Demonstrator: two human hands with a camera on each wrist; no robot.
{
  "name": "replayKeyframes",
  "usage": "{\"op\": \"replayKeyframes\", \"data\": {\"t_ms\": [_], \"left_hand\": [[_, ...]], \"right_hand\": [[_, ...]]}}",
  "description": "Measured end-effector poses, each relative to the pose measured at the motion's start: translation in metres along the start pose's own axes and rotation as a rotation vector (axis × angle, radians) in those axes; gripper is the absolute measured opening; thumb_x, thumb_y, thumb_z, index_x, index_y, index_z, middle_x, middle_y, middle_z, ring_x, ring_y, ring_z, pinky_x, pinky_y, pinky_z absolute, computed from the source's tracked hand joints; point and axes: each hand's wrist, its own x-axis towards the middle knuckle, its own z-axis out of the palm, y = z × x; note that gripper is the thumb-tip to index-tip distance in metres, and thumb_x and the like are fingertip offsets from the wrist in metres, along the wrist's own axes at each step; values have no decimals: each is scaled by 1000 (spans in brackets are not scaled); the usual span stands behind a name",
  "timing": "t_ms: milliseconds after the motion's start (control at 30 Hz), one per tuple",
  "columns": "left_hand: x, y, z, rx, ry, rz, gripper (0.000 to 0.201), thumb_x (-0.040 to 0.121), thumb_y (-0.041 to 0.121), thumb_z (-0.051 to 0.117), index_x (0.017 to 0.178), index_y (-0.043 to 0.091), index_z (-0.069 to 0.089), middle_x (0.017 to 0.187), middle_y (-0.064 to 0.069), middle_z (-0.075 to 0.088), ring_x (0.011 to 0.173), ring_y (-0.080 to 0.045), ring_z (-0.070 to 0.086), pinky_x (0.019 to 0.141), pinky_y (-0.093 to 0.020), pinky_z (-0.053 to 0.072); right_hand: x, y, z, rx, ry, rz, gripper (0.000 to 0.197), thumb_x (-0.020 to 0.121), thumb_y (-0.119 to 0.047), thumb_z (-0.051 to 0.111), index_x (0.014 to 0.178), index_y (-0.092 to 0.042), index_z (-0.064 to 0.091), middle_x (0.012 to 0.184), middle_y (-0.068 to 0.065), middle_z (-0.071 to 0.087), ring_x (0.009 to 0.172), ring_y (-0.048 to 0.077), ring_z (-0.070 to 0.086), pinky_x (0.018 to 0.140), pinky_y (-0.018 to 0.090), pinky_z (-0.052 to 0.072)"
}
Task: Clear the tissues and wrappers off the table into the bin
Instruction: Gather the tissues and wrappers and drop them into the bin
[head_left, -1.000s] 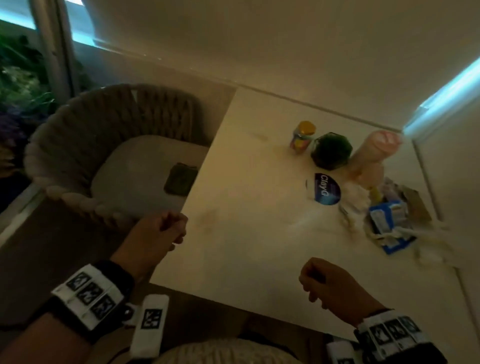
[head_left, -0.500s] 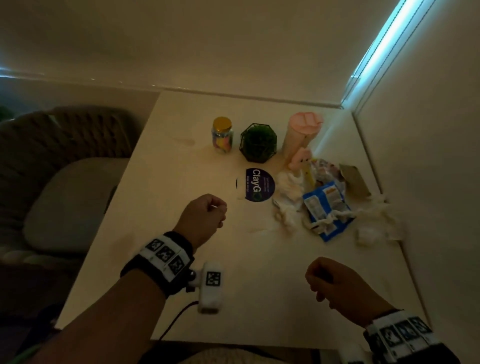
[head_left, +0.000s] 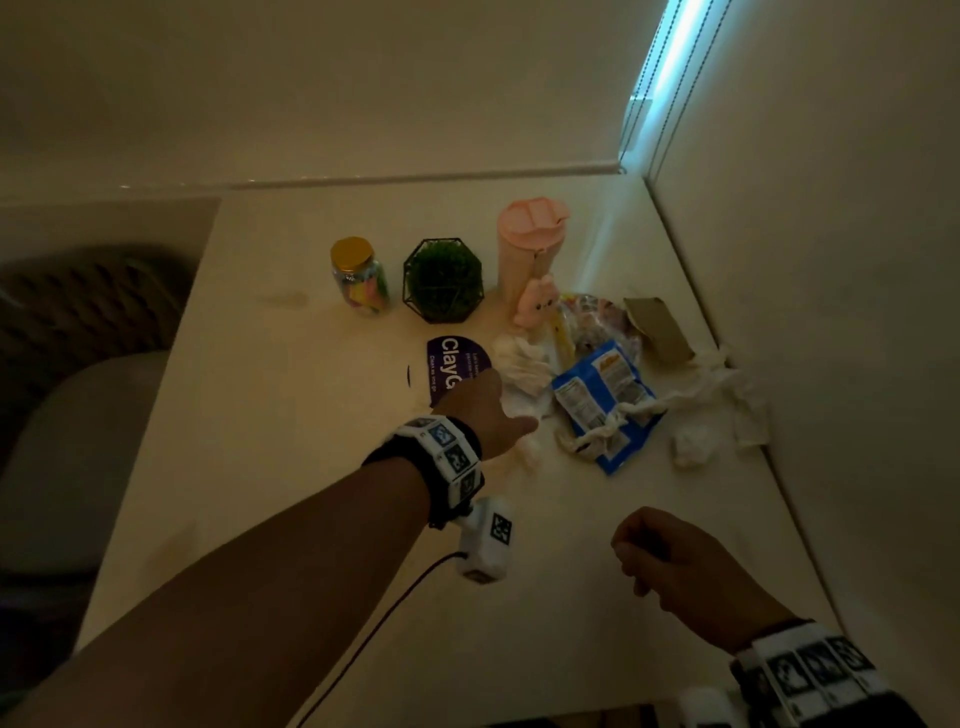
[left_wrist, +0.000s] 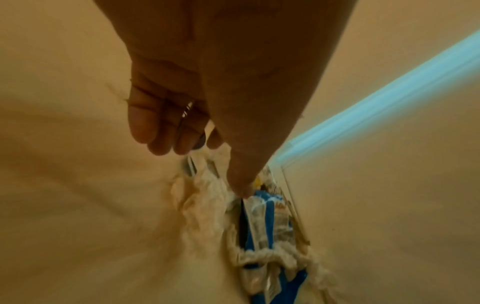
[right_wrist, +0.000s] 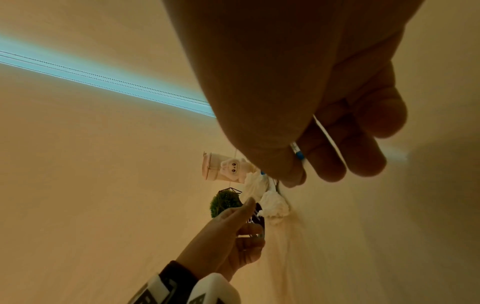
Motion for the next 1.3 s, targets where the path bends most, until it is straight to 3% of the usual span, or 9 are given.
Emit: {"op": "replayKeyframes", "data": {"t_ms": [100, 233, 333, 533, 700, 833, 933, 1100, 1300], "left_hand": [[6, 6, 20, -28, 6, -74, 104, 68, 60, 75, 147, 14, 26, 144, -11, 44, 126, -32, 49, 98, -42, 47], [11, 10, 26, -113, 38, -68, 58, 79, 32, 73, 126, 11, 46, 124, -15, 56, 113, -35, 55, 88, -40, 50], [10, 7, 18, -238, 99, -63, 28, 81, 17, 67, 107, 14, 56, 110, -10, 61, 101, -29, 59, 82, -38, 53], [-1, -8, -8, -248, 143, 33, 32, 81, 31, 73, 109, 22, 59, 101, 1, 62, 96, -20, 60, 75, -26, 42], [-3, 13, 16, 14, -50, 102, 85, 72, 62, 71, 142, 31, 36, 141, -10, 45, 124, -30, 50, 97, -39, 47], [0, 28, 30, 58, -54, 86, 57, 85, 35, 69, 135, 23, 45, 141, -13, 42, 123, -33, 50, 100, -38, 45], [4, 28, 24, -99, 30, 98, 24, 84, 15, 62, 108, 15, 60, 119, -10, 59, 108, -29, 57, 88, -37, 51], [-7, 10, -5, -548, 100, 71, 12, 81, 17, 66, 92, 21, 64, 98, 1, 63, 83, -12, 58, 65, -26, 49], [-31, -32, -49, -1091, 174, -62, 20, 87, 1, 51, 81, 16, 63, 85, -8, 63, 77, -26, 57, 68, -39, 50]], "right_hand": [[7, -1, -2, -5, 6, -4, 8, 93, -24, 58, 87, -26, 62, 81, 1, 67, 69, 16, 65, 52, 14, 43], [20, -13, -2, -6, 22, -35, 7, 92, -25, 58, 87, -28, 62, 81, 1, 67, 68, 14, 65, 53, 14, 44], [32, -22, -3, -7, 78, -64, 5, 90, -25, 61, 86, -28, 62, 80, 0, 67, 69, 15, 65, 59, 25, 51], [73, -30, -16, -284, 338, -93, 26, 85, -21, 67, 109, -26, 56, 102, 0, 61, 86, 16, 60, 79, 34, 53], [104, -35, -21, -452, 362, -5, 48, 85, -28, 65, 129, -32, 48, 121, 10, 52, 104, 30, 60, 87, 43, 53], [119, -41, -25, -586, 290, 54, 25, 86, -27, 62, 111, -26, 65, 111, 9, 63, 97, 26, 63, 83, 35, 53], [120, -41, -31, -508, 344, 11, 18, 85, -20, 63, 101, -17, 71, 102, 10, 68, 92, 24, 64, 75, 30, 50], [94, -45, -45, -225, 479, -198, 6, 84, -25, 65, 82, -20, 66, 80, -1, 66, 73, 13, 61, 62, 27, 48], [74, -51, -65, 381, 424, -231, 16, 92, -10, 53, 85, -6, 67, 86, 18, 69, 77, 29, 67, 74, 41, 55]]}}
